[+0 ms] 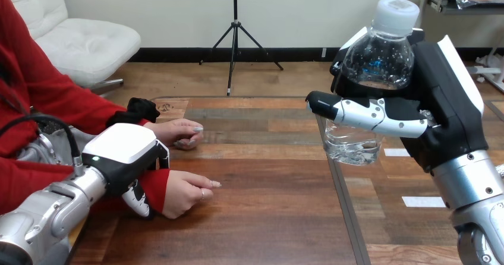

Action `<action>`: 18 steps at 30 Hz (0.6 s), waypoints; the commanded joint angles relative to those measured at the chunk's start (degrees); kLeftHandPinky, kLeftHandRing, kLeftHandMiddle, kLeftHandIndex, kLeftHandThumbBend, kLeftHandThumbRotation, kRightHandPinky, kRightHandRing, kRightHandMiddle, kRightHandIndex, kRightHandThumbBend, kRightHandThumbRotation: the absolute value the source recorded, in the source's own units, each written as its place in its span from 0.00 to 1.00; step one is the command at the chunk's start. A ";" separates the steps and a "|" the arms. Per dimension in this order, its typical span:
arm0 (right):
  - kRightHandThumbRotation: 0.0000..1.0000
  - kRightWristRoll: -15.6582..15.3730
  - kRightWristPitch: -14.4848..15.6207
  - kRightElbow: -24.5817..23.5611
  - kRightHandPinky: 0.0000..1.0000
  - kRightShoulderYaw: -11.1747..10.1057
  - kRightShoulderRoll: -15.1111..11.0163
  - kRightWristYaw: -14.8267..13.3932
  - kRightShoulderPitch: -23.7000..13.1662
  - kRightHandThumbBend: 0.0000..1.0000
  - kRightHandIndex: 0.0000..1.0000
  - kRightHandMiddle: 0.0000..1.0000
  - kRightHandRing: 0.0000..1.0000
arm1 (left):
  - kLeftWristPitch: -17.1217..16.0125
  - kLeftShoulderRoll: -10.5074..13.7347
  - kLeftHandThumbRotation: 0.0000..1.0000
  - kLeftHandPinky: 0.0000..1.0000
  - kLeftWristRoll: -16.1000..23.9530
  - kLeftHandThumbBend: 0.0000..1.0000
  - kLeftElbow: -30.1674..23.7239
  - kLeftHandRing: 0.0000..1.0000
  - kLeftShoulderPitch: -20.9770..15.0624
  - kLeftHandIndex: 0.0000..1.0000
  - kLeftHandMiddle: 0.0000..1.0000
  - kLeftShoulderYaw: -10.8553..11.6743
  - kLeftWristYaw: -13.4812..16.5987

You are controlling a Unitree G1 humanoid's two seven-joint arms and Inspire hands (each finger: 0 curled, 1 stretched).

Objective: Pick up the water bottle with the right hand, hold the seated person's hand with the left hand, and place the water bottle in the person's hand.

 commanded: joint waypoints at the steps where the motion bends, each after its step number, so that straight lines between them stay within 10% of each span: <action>1: 0.00 0.37 -0.75 -1.70 0.20 0.16 0.56 -0.86 -4.53 0.81 0.34 0.33 0.25 | 0.88 -0.89 0.00 0.38 -0.66 0.98 -3.55 0.42 1.88 0.50 0.48 -1.09 -2.07; 18: 0.00 1.00 -0.89 -1.73 0.21 0.16 0.49 -0.69 -4.23 0.81 0.35 0.33 0.26 | 2.78 0.73 0.06 0.51 1.12 1.00 -6.97 0.56 3.60 0.64 0.60 -1.92 -4.19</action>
